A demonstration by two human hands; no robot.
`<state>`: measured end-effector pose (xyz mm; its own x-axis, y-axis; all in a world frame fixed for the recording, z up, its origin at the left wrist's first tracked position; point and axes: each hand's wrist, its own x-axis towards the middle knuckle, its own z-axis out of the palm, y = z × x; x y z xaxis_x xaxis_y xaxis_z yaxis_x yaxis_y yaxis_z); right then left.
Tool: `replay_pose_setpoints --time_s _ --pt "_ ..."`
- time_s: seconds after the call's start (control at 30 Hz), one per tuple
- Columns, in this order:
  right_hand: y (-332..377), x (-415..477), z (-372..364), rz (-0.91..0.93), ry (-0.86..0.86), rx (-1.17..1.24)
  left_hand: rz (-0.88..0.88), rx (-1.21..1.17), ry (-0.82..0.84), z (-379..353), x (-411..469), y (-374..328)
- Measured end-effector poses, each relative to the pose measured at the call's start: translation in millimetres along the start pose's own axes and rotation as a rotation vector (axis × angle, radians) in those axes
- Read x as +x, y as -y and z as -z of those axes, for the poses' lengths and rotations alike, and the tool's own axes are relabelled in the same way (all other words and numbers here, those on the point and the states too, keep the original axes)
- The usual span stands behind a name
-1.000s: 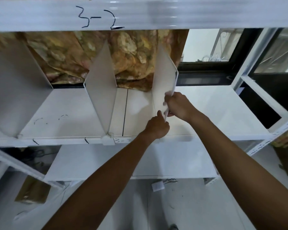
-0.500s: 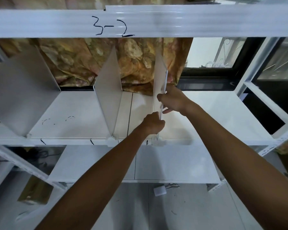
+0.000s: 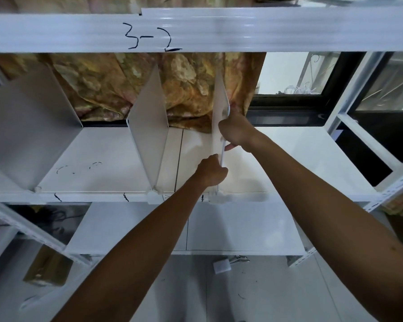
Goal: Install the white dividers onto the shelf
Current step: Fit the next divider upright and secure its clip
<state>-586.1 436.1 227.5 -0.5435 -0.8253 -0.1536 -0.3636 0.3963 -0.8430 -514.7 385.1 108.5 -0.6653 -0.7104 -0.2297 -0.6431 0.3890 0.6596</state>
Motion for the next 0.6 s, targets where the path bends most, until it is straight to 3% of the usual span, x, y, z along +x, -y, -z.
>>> replay_pose_setpoints --time_s 0.6 --pt "-3.6 12.2 -2.7 -0.028 0.025 -0.065 -0.046 0.086 -0.058 0.9 3.2 -4.8"
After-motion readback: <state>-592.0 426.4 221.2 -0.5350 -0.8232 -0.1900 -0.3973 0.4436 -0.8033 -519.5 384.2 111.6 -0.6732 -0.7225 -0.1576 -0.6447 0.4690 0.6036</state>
